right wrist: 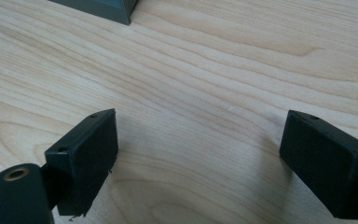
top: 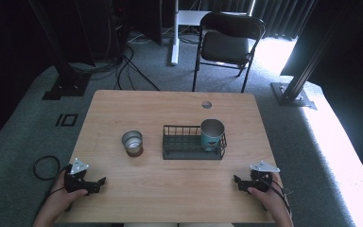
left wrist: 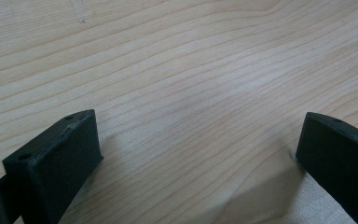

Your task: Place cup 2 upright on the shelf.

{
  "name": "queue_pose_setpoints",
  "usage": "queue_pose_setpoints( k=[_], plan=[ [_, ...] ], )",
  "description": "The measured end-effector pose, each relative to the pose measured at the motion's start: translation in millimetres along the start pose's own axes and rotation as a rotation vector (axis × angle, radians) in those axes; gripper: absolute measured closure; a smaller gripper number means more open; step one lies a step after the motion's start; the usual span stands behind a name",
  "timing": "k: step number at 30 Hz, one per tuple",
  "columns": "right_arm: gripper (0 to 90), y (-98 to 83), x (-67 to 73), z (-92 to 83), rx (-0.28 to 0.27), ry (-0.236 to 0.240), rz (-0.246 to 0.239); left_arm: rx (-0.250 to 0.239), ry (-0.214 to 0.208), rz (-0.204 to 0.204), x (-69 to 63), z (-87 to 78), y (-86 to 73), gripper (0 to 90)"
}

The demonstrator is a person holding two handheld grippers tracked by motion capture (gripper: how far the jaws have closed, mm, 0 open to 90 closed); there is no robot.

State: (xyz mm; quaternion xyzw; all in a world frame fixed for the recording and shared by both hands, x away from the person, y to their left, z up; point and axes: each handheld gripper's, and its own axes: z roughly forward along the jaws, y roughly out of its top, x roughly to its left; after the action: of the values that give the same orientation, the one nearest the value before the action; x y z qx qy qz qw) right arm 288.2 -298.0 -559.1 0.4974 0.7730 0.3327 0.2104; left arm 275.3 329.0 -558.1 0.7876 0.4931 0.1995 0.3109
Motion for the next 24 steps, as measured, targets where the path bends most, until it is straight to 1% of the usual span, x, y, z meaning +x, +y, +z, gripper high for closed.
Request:
queue_pose_setpoints(
  k=[9, 12, 16, 18, 20, 22, 24],
  plan=[
    [11.0, 0.1, 0.0, 0.0, 0.0, 0.001, 0.0, 0.001, -0.001, 0.0, 0.1, -0.1, 0.2, 0.3],
    [11.0, 0.1, 0.0, 0.0, 0.0, 0.001, 0.0, 0.014, -0.007, 0.01, 0.7, -0.1, 1.8, 0.4],
    [11.0, 0.1, 0.0, 0.0, 0.0, 0.001, 0.0, 0.018, -0.034, 0.017, -2.4, 1.7, 5.3, 0.4],
    [11.0, 0.1, 0.0, 0.0, 0.0, 0.001, 0.0, 0.017, -0.039, 0.022, -3.3, 2.5, 6.3, 0.4],
    [11.0, 0.1, 0.0, 0.0, 0.0, 0.001, 0.0, 0.011, -0.054, 0.024, -6.3, 4.3, 9.6, 0.4],
    [11.0, 0.1, 0.0, 0.0, 0.0, 0.001, 0.0, 0.007, -0.057, 0.034, -8.0, 5.5, 13.1, 0.4],
    [11.0, 0.1, 0.0, 0.0, 0.0, 0.001, -0.001, -0.007, -0.058, 0.031, -8.7, 6.7, 16.0, 0.4]
  ],
)
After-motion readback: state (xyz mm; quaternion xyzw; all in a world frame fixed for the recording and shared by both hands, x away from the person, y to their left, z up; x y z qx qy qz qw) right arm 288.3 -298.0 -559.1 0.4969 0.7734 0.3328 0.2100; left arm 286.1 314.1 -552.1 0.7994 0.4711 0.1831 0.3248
